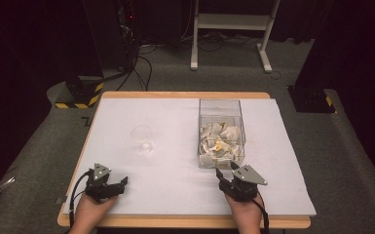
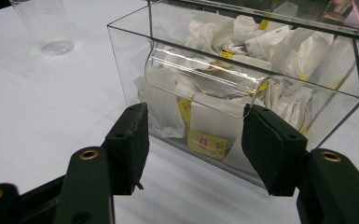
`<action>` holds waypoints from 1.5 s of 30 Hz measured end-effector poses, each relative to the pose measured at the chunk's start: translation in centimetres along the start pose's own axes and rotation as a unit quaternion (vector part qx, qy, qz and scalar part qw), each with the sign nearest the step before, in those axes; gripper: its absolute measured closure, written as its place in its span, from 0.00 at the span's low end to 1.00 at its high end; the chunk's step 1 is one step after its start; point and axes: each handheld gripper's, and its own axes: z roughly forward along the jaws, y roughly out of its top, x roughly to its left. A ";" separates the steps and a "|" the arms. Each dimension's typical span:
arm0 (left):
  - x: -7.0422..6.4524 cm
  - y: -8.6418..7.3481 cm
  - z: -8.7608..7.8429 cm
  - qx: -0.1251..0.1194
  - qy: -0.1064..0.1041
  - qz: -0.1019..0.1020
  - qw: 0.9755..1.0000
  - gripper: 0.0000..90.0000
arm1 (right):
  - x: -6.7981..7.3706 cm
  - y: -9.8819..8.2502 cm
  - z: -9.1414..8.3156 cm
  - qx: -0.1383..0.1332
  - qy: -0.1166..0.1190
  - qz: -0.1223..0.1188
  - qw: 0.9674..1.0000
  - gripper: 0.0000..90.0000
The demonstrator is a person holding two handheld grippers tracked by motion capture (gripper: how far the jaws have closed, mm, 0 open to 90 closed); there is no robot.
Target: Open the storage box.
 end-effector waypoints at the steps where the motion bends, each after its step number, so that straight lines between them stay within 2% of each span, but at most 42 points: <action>1: 0.0 0.0 0.0 0.000 0.000 0.000 1.000 0.21 | 0.0 0.0 0.0 -0.001 0.000 -0.002 1.000 0.46; 10: 0.0 0.0 0.0 0.000 0.000 0.001 1.000 0.21 | -0.2 -0.5 -0.7 0.001 0.007 -0.007 1.000 0.47; 15: 0.0 0.0 0.0 0.000 0.000 0.000 1.000 0.21 | -1.1 -0.4 -1.9 -0.014 -0.005 0.013 1.000 0.47; 22: 0.0 0.0 0.0 0.000 -0.001 -0.002 1.000 0.21 | -1.8 -0.1 -2.7 -0.029 -0.016 0.018 0.999 0.46; 30: 0.1 0.0 0.0 0.000 0.001 0.004 1.000 0.21 | -2.5 0.4 -3.0 -0.039 -0.021 0.023 0.999 0.44; 36: 0.0 0.0 0.0 0.000 0.000 0.000 1.000 0.21 | -3.0 1.2 -3.0 -0.044 -0.029 0.023 0.998 0.43; 45: 0.0 0.0 0.0 0.002 -0.001 0.002 1.000 0.21 | -4.5 2.3 -1.6 -0.045 -0.058 0.030 0.997 0.43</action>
